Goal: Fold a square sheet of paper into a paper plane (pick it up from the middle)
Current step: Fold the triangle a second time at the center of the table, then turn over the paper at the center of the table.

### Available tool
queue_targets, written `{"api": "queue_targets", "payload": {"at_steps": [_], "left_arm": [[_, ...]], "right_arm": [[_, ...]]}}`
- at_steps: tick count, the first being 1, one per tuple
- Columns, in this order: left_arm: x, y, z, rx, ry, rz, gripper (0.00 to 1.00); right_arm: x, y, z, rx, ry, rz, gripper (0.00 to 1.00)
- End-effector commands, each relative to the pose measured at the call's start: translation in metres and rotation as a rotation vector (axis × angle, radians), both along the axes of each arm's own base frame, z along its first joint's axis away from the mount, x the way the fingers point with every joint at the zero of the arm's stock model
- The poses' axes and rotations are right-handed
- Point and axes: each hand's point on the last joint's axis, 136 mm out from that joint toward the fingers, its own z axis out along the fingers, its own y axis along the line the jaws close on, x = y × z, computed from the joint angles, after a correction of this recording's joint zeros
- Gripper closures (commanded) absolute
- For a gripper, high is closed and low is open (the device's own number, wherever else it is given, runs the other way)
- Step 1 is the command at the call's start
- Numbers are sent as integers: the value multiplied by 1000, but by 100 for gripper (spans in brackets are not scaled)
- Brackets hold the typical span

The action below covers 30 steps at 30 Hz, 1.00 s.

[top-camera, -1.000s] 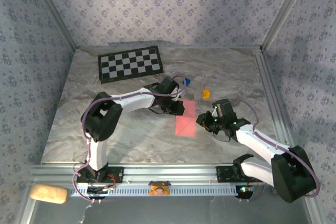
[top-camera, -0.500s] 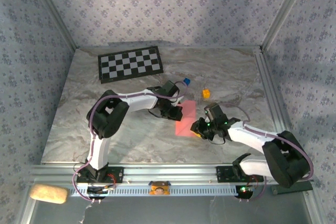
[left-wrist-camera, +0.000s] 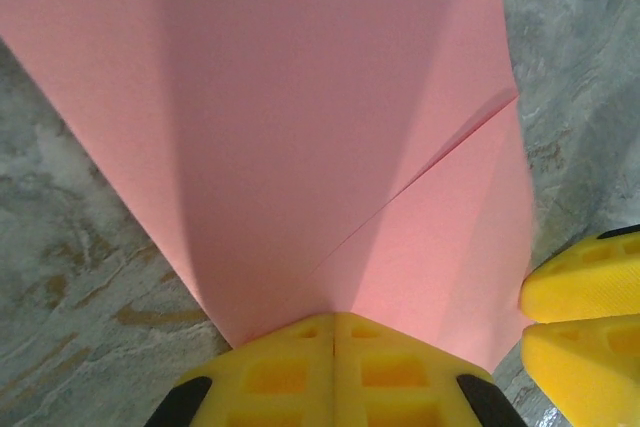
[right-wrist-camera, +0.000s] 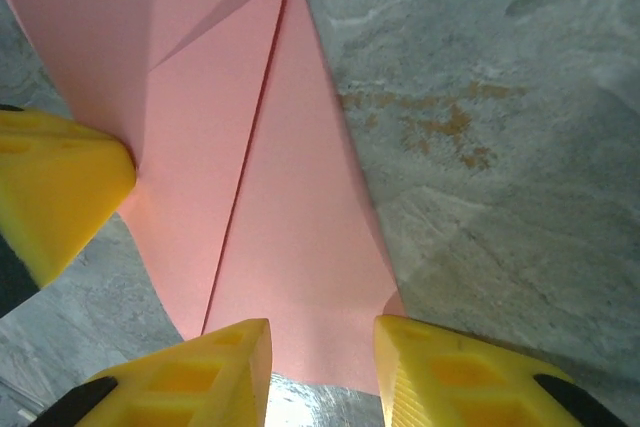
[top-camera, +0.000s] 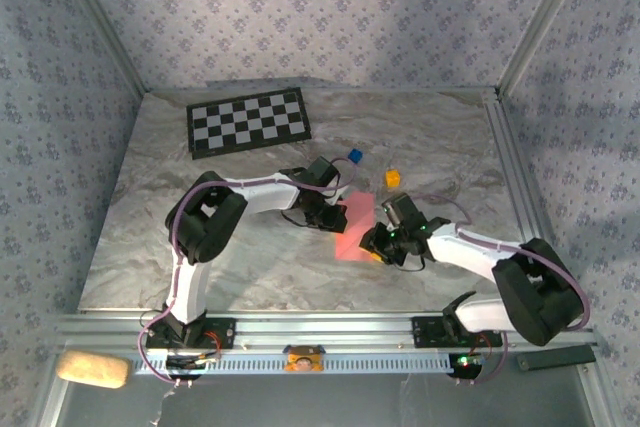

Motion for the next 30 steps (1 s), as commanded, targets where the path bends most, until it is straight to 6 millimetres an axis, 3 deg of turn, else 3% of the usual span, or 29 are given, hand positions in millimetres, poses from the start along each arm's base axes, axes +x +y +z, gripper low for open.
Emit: {"api": "queue_targets", "payload": {"at_steps": [1, 6, 16, 30], "left_arm": [[-11, 17, -20, 87, 40, 10, 97], [-11, 17, -19, 87, 38, 14, 97], [-12, 20, -21, 100, 37, 19, 98], [-12, 22, -21, 108, 37, 15, 98]], "right_arm": [[2, 4, -3, -15, 12, 14, 65], [14, 17, 5, 39, -28, 30, 65], [45, 28, 24, 127, -135, 46, 55], [68, 15, 29, 171, -185, 38, 54]]}}
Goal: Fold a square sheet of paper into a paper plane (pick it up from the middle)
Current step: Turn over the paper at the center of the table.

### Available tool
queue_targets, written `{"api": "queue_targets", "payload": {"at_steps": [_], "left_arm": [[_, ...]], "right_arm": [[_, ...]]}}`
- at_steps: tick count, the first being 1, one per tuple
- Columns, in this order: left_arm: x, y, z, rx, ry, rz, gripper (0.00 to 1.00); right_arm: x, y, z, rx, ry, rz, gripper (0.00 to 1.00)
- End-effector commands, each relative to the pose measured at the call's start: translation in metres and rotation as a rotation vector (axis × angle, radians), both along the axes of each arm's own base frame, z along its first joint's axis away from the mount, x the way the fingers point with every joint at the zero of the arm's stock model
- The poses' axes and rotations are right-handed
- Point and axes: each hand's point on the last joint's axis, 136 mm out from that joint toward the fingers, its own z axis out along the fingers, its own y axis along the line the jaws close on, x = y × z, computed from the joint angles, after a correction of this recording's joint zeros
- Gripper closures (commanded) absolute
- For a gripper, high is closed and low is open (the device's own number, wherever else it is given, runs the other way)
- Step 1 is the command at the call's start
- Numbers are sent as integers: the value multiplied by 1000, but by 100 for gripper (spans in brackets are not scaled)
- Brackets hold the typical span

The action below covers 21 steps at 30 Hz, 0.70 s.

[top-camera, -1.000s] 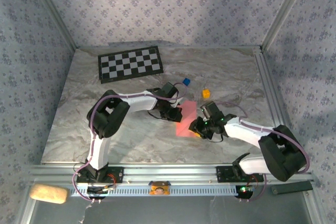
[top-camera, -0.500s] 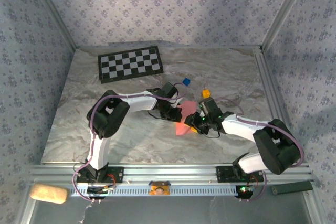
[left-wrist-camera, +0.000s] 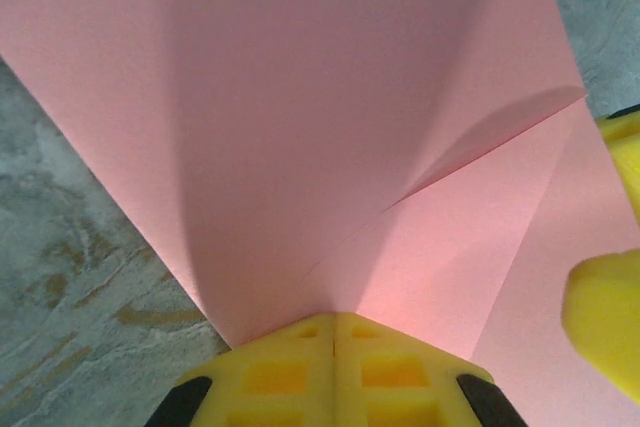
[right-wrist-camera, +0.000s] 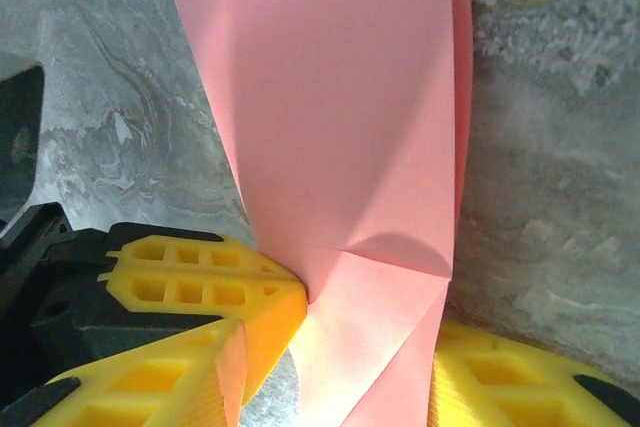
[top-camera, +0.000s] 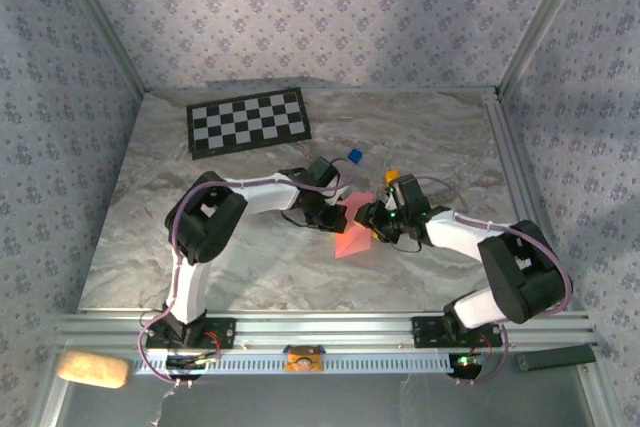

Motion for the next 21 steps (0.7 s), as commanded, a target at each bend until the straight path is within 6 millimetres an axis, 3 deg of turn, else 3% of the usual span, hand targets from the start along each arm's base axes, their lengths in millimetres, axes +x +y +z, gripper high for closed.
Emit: {"api": "queue_targets", "payload": {"at_steps": [1, 21], "left_arm": [[-12, 22, -21, 109, 38, 14, 98], [-10, 18, -16, 92, 37, 24, 98]], "right_arm": [[6, 3, 6, 19, -34, 37, 55], [10, -9, -15, 66, -2, -12, 67]]}}
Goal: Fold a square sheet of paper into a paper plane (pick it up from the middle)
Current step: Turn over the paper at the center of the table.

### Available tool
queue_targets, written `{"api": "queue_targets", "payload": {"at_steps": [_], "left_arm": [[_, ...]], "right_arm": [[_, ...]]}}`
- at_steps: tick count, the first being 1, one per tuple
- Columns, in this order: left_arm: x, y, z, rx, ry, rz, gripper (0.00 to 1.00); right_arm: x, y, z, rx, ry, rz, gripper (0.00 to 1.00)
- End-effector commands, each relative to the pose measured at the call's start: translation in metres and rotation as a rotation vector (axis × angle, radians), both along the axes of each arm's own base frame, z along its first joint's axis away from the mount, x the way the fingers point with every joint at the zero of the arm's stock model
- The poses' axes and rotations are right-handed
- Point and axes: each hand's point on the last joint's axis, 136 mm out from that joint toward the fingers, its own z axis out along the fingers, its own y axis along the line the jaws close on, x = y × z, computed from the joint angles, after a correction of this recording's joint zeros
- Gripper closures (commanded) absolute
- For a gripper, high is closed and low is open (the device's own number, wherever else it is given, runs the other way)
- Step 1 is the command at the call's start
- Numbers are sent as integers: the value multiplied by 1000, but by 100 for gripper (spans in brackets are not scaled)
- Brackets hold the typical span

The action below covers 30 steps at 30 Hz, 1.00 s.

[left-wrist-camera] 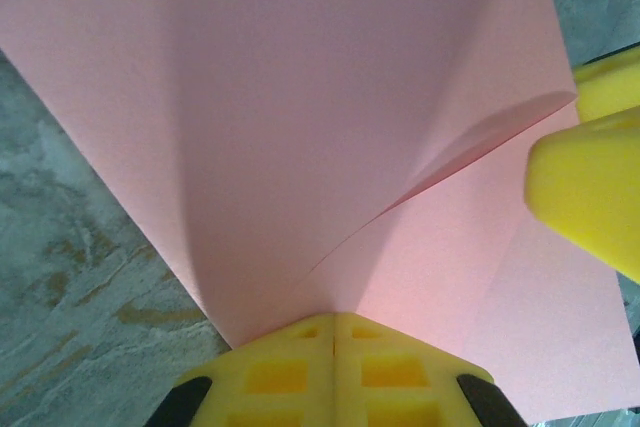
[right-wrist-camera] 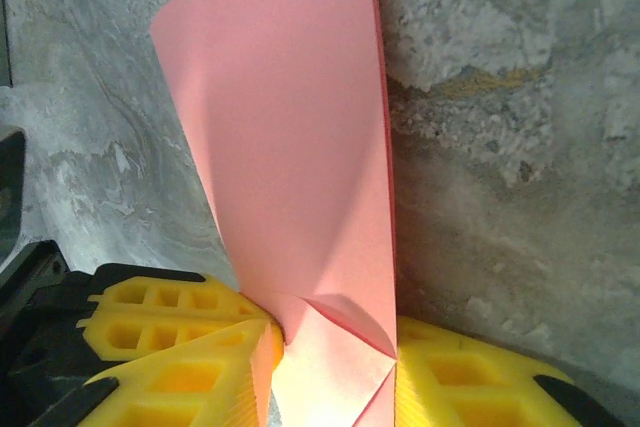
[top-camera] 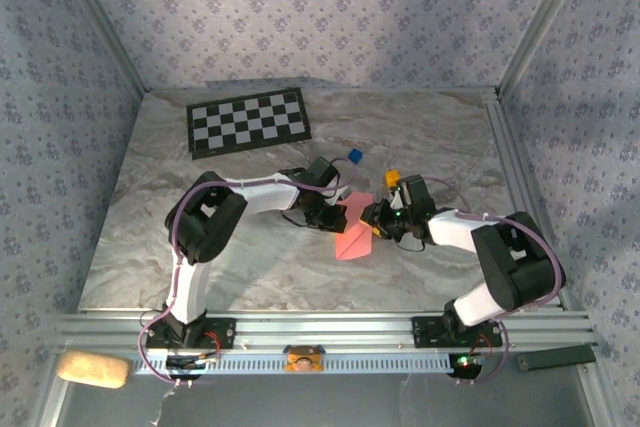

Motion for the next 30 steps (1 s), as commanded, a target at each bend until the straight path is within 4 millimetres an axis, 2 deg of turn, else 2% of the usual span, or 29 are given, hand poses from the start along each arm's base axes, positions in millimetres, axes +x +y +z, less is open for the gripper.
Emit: {"api": "queue_targets", "payload": {"at_steps": [1, 22, 30], "left_arm": [[-11, 19, -17, 93, 35, 18, 98], [-8, 18, -10, 77, 9, 30, 97], [-3, 12, 8, 31, -28, 38, 88]], "right_arm": [[-1, 2, -3, 25, 6, 6, 67], [-5, -4, -11, 32, 13, 29, 85], [-4, -5, -2, 16, -7, 46, 93]]}}
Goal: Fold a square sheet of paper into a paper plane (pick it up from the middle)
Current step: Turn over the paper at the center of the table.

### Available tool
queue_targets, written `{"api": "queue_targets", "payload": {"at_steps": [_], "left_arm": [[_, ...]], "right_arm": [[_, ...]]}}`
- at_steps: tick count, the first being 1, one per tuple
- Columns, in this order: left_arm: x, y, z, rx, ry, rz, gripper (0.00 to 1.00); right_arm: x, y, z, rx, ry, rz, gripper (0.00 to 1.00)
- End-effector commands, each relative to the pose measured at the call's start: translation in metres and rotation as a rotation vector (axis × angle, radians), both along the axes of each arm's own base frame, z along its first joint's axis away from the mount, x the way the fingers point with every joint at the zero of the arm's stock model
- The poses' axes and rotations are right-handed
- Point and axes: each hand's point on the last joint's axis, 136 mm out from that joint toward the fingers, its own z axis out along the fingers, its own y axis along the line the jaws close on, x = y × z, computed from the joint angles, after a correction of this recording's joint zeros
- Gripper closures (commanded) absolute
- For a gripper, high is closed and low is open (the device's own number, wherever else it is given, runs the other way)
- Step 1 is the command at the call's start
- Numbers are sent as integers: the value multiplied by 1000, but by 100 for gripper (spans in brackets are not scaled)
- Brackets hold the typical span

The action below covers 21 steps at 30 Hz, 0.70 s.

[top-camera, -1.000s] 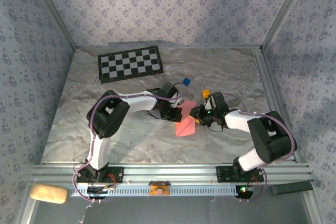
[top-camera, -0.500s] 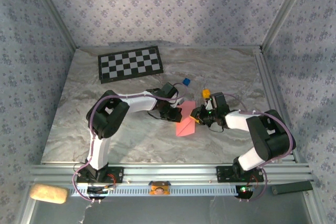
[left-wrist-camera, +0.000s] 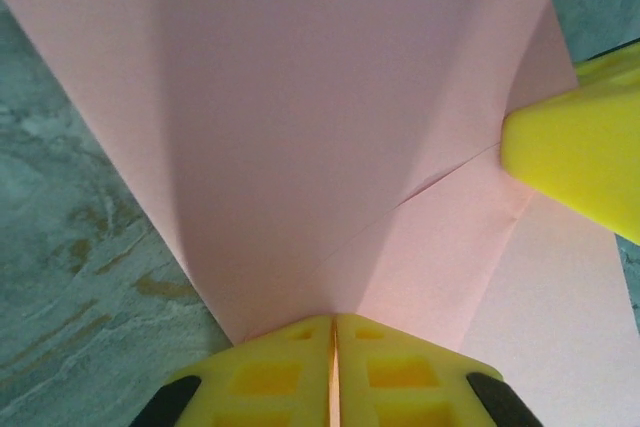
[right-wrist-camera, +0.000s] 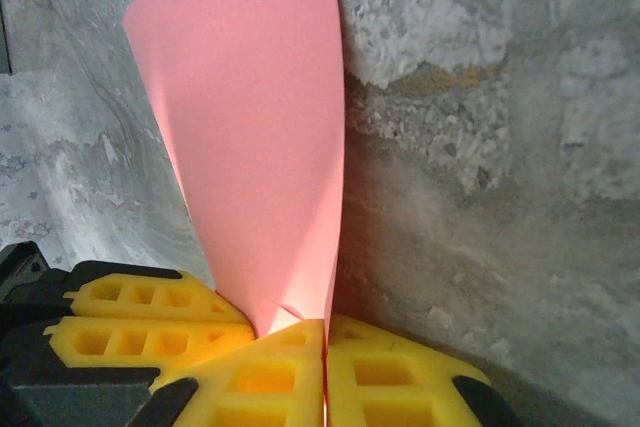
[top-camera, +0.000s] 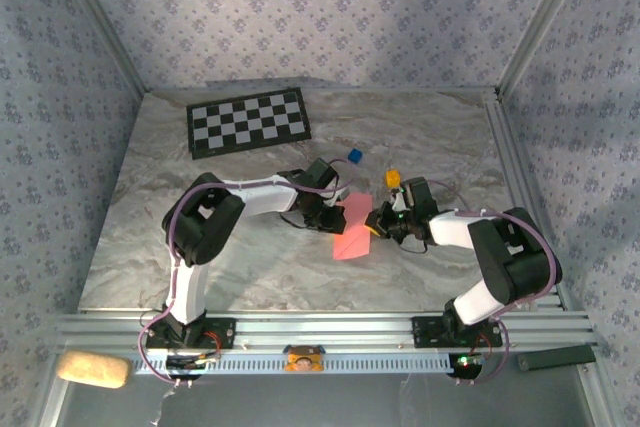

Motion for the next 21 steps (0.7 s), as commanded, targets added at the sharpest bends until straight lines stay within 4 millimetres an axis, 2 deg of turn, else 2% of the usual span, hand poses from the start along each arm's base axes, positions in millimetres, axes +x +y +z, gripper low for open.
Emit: {"api": "queue_targets", "payload": {"at_steps": [1, 9, 14, 21], "left_arm": [[-1, 7, 11, 13, -23, 15, 86], [7, 10, 43, -24, -120, 51, 77], [15, 24, 63, -13, -220, 99, 74], [28, 47, 90, -23, -341, 223, 70]], "right_arm": [[-1, -1, 7, -10, -20, 25, 93], [-4, -10, 20, -88, -46, 45, 95], [-6, -24, 35, -197, -72, 62, 95], [-7, -50, 67, -389, -125, 58, 93]]}}
